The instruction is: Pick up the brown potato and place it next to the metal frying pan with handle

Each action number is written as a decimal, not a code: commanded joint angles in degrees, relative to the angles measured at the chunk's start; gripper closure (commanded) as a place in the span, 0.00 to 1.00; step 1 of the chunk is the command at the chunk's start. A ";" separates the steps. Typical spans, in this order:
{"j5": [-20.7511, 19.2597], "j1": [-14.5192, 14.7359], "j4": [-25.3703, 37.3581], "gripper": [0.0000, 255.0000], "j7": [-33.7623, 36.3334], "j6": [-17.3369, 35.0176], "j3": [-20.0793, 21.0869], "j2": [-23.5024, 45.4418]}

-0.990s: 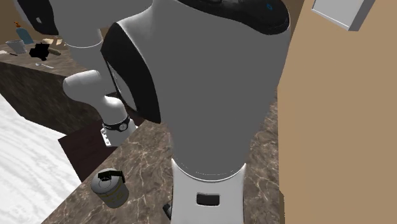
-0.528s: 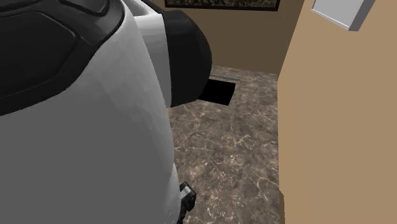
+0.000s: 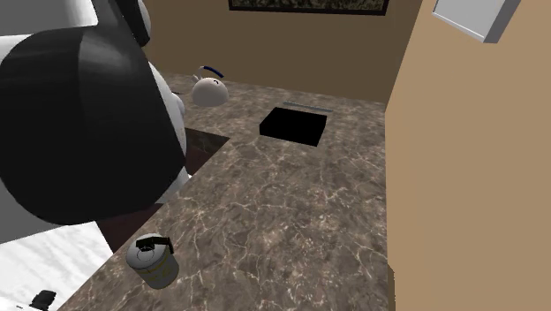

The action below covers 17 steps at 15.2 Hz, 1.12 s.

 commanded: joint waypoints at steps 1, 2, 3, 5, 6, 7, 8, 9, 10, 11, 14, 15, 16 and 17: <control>0.08 -1.59 1.15 1.00 -2.39 -0.23 -0.75 0.94; 0.13 -2.41 2.28 1.00 -3.54 -0.63 -1.11 1.69; 0.19 -3.23 3.50 1.00 -4.67 -1.06 -1.47 2.50; 0.35 -4.89 6.27 1.00 -6.92 -2.03 -2.14 4.33; 0.43 -5.74 7.83 1.00 -8.02 -2.59 -2.46 5.34; 0.53 -6.60 9.52 1.00 -9.11 -3.20 -2.75 6.44; 0.64 -7.47 11.35 1.00 -10.19 -3.86 -3.04 7.61; 0.76 -8.35 13.33 1.00 -11.25 -4.59 -3.31 8.88; 0.88 -9.24 15.49 1.00 -12.29 -5.39 -3.57 10.25; 1.02 -10.16 17.86 1.00 -13.32 -6.28 -3.80 11.73; 1.15 -11.14 19.70 1.00 -14.38 -6.50 -3.98 13.34; 1.15 -11.11 18.78 1.00 -14.38 -5.68 -3.98 13.26; 1.15 -11.07 17.91 1.00 -14.39 -4.87 -3.98 13.20; 1.15 -11.05 17.13 1.00 -14.40 -4.09 -3.97 13.19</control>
